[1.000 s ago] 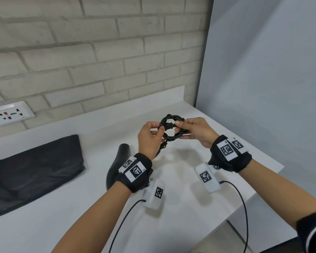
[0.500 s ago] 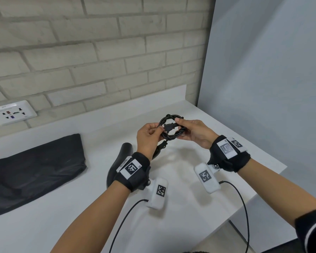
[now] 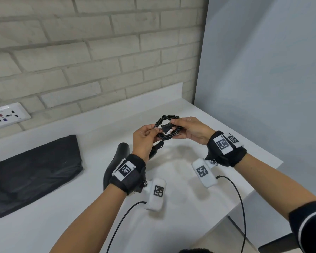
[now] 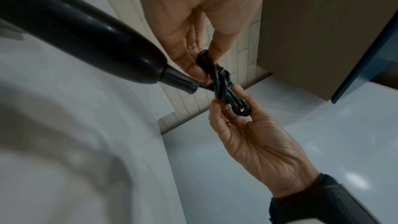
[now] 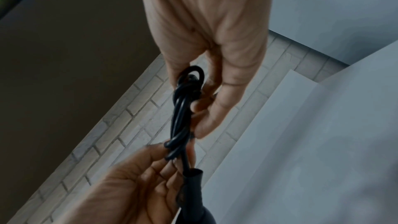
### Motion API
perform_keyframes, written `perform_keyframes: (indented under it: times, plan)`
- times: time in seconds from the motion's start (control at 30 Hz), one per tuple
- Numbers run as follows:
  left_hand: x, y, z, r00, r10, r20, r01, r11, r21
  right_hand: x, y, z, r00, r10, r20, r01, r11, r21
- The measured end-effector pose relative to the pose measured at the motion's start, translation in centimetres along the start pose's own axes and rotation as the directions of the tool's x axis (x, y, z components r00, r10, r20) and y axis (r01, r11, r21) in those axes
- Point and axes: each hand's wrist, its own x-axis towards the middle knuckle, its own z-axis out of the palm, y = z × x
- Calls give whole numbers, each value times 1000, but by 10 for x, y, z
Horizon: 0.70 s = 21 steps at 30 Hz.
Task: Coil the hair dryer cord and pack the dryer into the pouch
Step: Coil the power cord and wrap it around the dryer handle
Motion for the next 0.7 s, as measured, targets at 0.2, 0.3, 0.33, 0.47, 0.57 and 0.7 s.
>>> perform_keyframes:
  times: [0.2,0.3,0.33,0.47,0.57,0.7]
  plan:
    - [-1,-2,-2,999,-49,-7,48,995,-89,0,-6,2,995,51,87,-46,997,-62]
    - [-3,-2,-5,995,-97,-5,95,986,-137,4,0,6,997,15,75,-14,1000,-5]
    - [-3,-2,-6,995,-103,-9,100,985,-141,5,2,8,998,5,57,-6,1000,13]
    - [-2,-1,-5,998,-67,-21,65,994,-90,8,7,12,1000,-28,-9,28,1000,0]
    - [-5,-6,-3,998,-57,-14,56,997,-54,8,8,11,1000,-28,12,29,997,-65]
    - [-7,-9,-3,1000,-29,-5,30,1000,10,1,2,6,992,-21,125,49,973,-226]
